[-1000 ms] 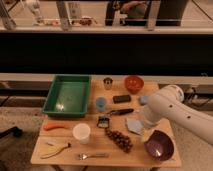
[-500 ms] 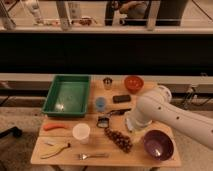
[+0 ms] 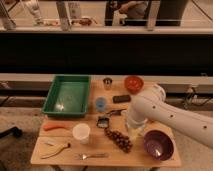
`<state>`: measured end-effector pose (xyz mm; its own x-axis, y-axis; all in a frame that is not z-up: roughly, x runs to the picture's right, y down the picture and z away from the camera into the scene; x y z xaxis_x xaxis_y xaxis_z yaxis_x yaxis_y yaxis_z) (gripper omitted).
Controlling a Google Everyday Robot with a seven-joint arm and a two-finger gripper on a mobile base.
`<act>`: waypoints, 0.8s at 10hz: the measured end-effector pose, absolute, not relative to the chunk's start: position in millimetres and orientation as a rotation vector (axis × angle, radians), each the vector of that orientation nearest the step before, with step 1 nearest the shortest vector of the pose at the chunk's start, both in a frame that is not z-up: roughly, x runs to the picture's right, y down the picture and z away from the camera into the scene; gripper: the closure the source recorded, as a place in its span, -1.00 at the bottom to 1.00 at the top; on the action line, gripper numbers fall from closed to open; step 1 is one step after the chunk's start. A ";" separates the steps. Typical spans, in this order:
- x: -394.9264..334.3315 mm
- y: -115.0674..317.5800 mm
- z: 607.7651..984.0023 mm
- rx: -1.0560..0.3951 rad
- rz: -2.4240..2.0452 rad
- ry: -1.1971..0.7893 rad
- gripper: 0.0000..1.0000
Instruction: Wipe tray with brush
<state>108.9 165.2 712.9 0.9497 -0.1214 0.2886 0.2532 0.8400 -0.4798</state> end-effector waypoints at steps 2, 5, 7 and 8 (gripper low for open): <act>111.7 149.1 720.5 -0.516 -0.183 -0.268 -0.60; 110.8 132.5 741.1 -0.505 -0.172 -0.313 -0.60; 97.2 127.3 761.2 -0.515 -0.184 -0.349 -0.60; 90.0 125.7 767.1 -0.515 -0.188 -0.361 -0.60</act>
<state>90.0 125.7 767.1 0.9201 -0.0855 0.3823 0.2649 0.8547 -0.4464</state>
